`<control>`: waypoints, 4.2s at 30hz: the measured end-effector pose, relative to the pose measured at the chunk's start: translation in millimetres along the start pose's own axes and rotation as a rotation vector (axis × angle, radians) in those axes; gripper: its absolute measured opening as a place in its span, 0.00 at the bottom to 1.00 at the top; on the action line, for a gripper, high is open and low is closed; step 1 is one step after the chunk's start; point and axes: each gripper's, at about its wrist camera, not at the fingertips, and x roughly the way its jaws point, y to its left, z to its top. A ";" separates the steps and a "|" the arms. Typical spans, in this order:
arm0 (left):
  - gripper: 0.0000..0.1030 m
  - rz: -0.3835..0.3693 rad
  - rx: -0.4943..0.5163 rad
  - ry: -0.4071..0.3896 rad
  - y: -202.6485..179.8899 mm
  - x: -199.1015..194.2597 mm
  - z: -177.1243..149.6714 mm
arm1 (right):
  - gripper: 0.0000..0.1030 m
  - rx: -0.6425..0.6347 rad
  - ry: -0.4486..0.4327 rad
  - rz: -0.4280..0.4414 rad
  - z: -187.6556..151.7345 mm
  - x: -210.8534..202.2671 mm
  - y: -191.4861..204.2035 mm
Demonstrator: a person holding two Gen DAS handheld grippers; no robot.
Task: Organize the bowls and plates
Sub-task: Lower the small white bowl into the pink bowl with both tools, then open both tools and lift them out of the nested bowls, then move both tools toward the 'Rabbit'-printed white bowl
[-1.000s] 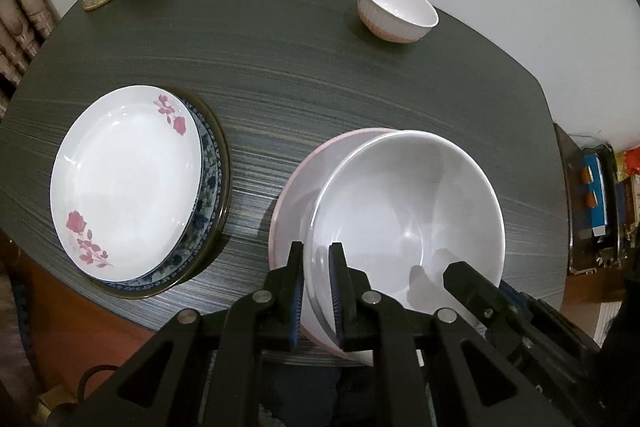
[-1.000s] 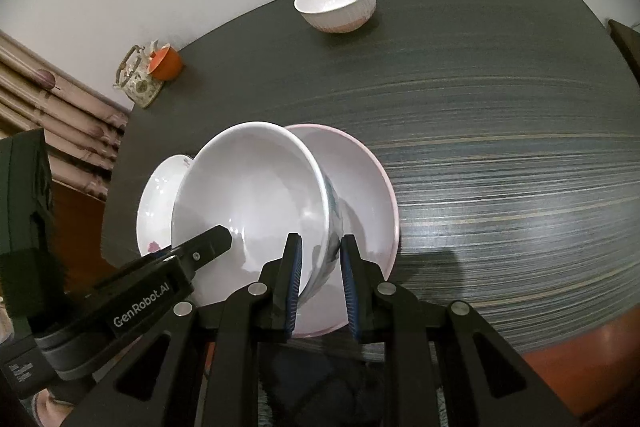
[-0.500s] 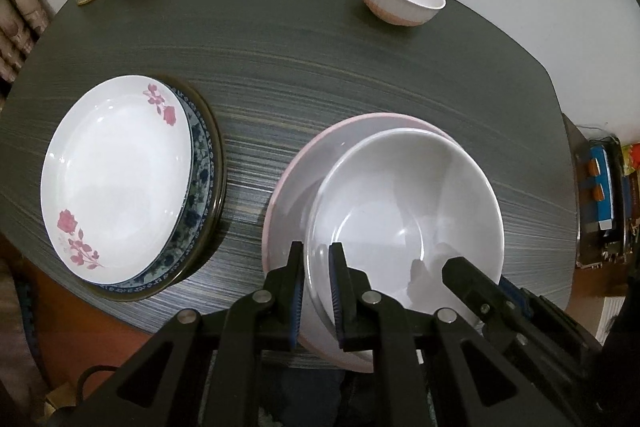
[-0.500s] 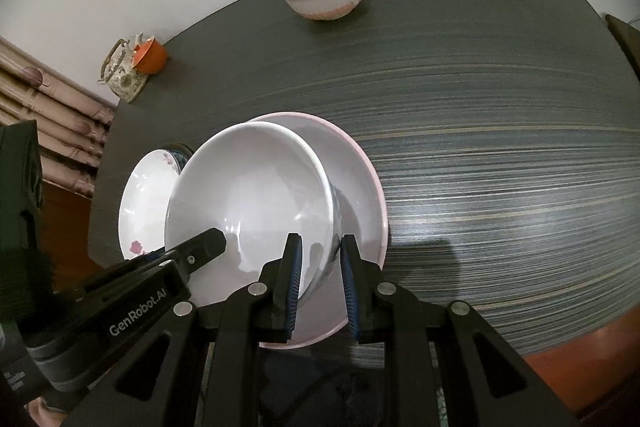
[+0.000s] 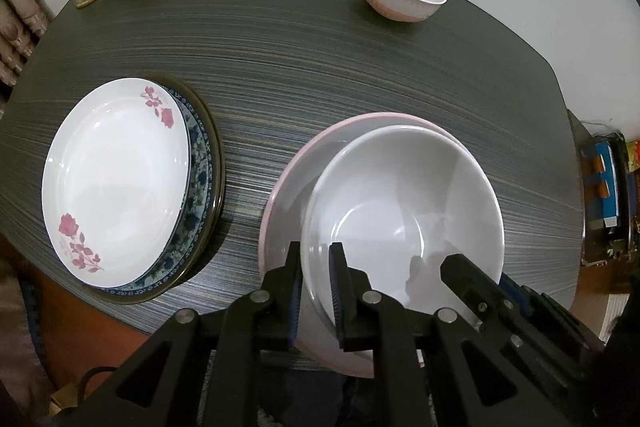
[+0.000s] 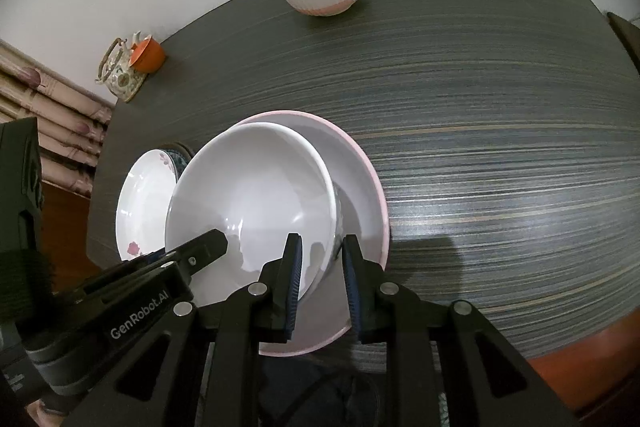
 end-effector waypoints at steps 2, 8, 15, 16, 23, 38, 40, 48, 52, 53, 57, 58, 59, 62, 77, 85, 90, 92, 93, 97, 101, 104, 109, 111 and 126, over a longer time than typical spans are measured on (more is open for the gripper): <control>0.14 -0.003 -0.005 0.003 -0.1 -0.2 -0.3 | 0.21 -0.006 -0.001 -0.007 0.2 0.2 1.9; 0.14 -0.013 -0.012 0.011 3.0 1.6 2.3 | 0.25 -0.036 -0.006 -0.028 -2.0 0.6 7.8; 0.14 -0.028 -0.031 0.036 7.8 5.4 4.9 | 0.29 -0.050 -0.003 -0.041 -1.1 1.2 9.3; 0.14 -0.029 -0.033 0.038 8.4 5.8 5.4 | 0.29 -0.051 -0.003 -0.043 -1.1 1.2 9.2; 0.18 -0.050 -0.056 0.064 10.1 8.6 10.2 | 0.30 -0.062 -0.007 -0.060 -1.1 0.6 10.4; 0.34 -0.044 -0.037 0.018 9.4 -5.4 10.5 | 0.38 -0.064 -0.004 -0.044 -3.8 -2.6 9.5; 0.34 -0.041 -0.019 0.008 7.3 -7.6 10.1 | 0.43 -0.076 -0.003 -0.039 -4.9 -3.2 11.9; 0.40 -0.049 0.010 -0.032 5.4 -20.1 11.5 | 0.44 -0.086 -0.011 -0.041 -7.8 -7.6 14.0; 0.42 -0.060 0.028 -0.059 4.4 -28.5 9.8 | 0.52 -0.090 -0.031 -0.033 -7.7 -14.4 15.1; 0.42 -0.066 0.031 -0.065 3.6 -30.3 9.9 | 0.54 -0.093 -0.038 -0.032 -7.3 -16.9 15.9; 0.45 -0.083 0.048 -0.097 3.1 -41.1 9.6 | 0.61 -0.115 -0.076 -0.055 -7.3 -27.0 20.0; 0.45 -0.081 0.054 -0.105 2.4 -43.0 9.8 | 0.61 -0.118 -0.080 -0.051 -6.9 -28.6 20.7; 0.46 -0.077 0.055 -0.108 2.3 -43.9 10.3 | 0.61 -0.119 -0.082 -0.048 -7.0 -29.7 20.4; 0.46 -0.070 0.055 -0.123 2.8 -45.4 12.1 | 0.61 -0.121 -0.095 -0.059 -5.0 -32.6 18.8; 0.46 0.040 0.019 -0.199 14.6 -39.0 50.5 | 0.61 -0.107 -0.181 -0.126 15.8 -38.9 -4.3; 0.46 0.074 0.016 -0.190 19.4 -21.6 87.0 | 0.61 -0.108 -0.176 -0.158 44.5 -31.5 -20.4; 0.46 0.083 0.024 -0.189 21.6 -8.1 119.1 | 0.61 -0.104 -0.170 -0.164 68.0 -23.8 -33.2; 0.46 0.079 0.027 -0.181 21.7 0.4 134.4 | 0.61 -0.102 -0.174 -0.160 81.2 -19.9 -39.0; 0.46 0.072 0.028 -0.179 22.0 3.2 140.8 | 0.61 -0.104 -0.179 -0.153 85.5 -19.1 -41.5; 0.46 -0.004 0.006 -0.168 24.4 15.3 173.0 | 0.61 -0.105 -0.200 -0.118 113.6 -11.3 -52.4; 0.46 -0.052 -0.027 -0.176 25.4 22.4 202.3 | 0.61 -0.041 -0.184 -0.030 148.3 1.2 -67.4; 0.46 -0.092 -0.039 -0.185 21.8 29.7 224.5 | 0.61 -0.019 -0.189 -0.019 174.4 8.9 -69.8; 0.46 -0.196 -0.080 -0.130 12.5 50.6 255.1 | 0.61 -0.003 -0.191 0.012 211.5 24.0 -64.6; 0.46 -0.218 -0.077 -0.117 5.2 58.8 265.5 | 0.61 0.007 -0.184 0.019 222.7 32.3 -63.0; 0.15 -0.227 -0.078 -0.049 -8.9 114.5 294.2 | 0.25 0.036 -0.083 0.032 257.7 107.3 -52.5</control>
